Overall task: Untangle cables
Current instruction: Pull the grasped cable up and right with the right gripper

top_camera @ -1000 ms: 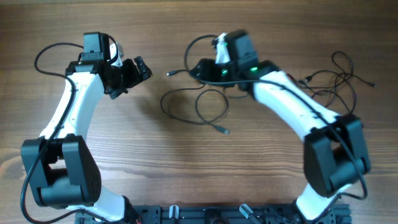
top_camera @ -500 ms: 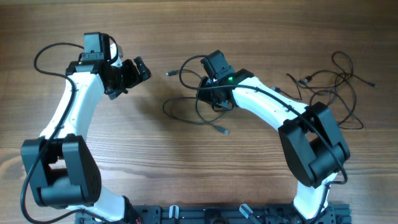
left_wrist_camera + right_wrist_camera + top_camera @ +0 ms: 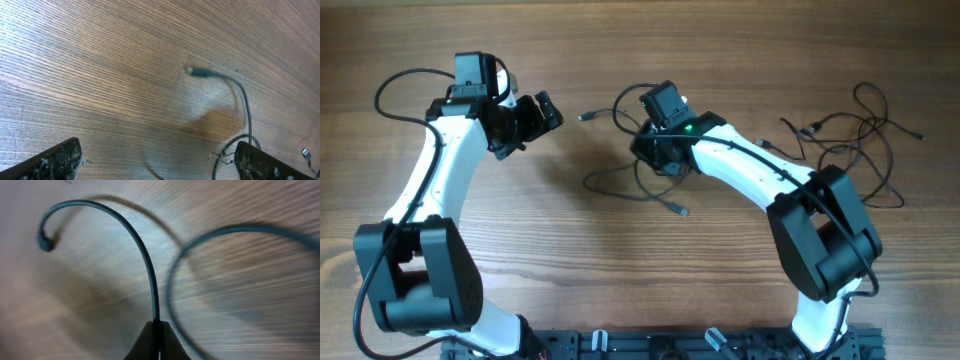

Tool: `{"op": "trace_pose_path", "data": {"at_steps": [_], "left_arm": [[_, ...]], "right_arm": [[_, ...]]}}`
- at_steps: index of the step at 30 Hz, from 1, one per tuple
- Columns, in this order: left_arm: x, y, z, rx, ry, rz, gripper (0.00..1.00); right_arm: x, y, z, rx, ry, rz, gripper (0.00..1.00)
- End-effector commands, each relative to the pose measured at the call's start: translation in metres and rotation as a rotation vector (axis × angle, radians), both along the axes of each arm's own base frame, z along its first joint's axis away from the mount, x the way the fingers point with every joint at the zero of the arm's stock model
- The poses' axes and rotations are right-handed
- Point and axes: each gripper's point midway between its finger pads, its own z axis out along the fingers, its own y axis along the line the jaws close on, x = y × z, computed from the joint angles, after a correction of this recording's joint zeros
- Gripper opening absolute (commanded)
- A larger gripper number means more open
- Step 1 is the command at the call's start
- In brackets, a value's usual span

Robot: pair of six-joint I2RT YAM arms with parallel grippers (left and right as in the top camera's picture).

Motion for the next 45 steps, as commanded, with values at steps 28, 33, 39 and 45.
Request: {"op": "trace_pose_path", "data": {"at_steps": [28,33,39,45], "left_arm": [[0.003,0.003,0.011,0.011,-0.030,0.006,1.00],[0.003,0.003,0.011,0.011,-0.030,0.007,1.00],[0.003,0.003,0.011,0.011,-0.030,0.006,1.00],[0.003,0.003,0.011,0.011,-0.030,0.006,1.00]], "right_arm": [[-0.014,-0.060,-0.018,-0.214,0.025,0.560,0.04],[0.068,-0.097,0.085,-0.320,-0.267,0.445,0.04],[0.138,-0.219,0.196,-0.775,-0.564,0.054,0.04],[0.137,-0.221,0.175,-0.526,-0.512,0.075,0.04]]}}
